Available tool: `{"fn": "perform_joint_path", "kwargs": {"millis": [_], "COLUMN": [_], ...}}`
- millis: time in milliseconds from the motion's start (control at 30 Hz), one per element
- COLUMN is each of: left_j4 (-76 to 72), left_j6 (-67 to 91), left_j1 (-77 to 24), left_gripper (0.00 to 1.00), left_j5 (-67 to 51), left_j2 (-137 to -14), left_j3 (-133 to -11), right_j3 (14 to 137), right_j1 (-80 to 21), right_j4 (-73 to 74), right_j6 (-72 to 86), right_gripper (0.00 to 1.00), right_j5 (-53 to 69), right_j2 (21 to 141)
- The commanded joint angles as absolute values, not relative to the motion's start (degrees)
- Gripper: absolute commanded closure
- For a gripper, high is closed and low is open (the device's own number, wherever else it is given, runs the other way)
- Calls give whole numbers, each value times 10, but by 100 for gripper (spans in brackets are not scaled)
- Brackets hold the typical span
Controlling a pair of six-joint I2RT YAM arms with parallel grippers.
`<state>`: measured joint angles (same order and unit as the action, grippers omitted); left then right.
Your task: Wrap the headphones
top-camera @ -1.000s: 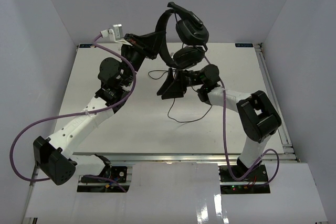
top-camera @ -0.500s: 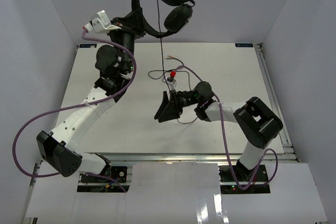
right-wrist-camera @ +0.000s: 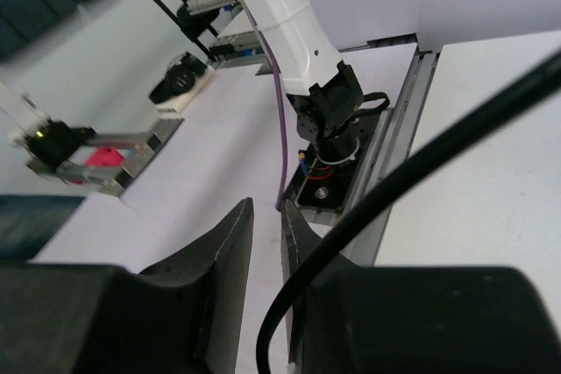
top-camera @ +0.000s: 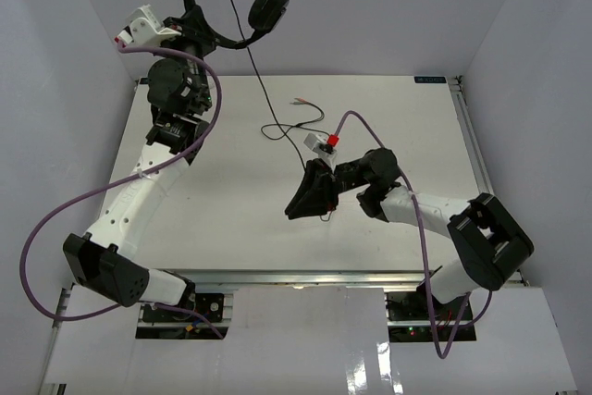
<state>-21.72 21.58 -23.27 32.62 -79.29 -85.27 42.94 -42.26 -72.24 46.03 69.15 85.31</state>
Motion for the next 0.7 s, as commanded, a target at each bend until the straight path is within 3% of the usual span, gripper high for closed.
{"fn": "perform_joint_path", "kwargs": {"millis": [0, 100, 167, 300, 333, 433, 533, 667], "left_j4": [-209, -207, -205, -239, -237, -219, -209, -206], "left_j6": [190, 126, 73, 14, 11, 14, 18, 32], "left_j1": [-199, -195, -195, -192, -192, -192, -192, -192], "left_gripper": [100, 100, 100, 100, 100, 100, 100, 100], "left_j5": [334, 337, 344, 347, 342, 322, 303, 276], "left_j2": [-766, -770, -772, -777, -779, -794, -795, -794], "left_j3": [-861, -845, -826, -759, -736, -696, -645, -583], "right_j3": [463, 563, 613, 715, 754, 797, 813, 849], "right_j1": [-425, -425, -426, -436, -459, -505, -514, -515], "right_j4": [-408, -120, 45, 243, 305, 335, 310, 298], "right_j6": [201, -65, -155, -292, -350, -434, -483, -532], "right_gripper": [80, 84, 85, 87, 87, 88, 89, 89], "right_j5": [696, 615, 554, 425, 340, 88, -18, -43], "right_j2": [796, 775, 767, 770, 775, 775, 747, 730]}}
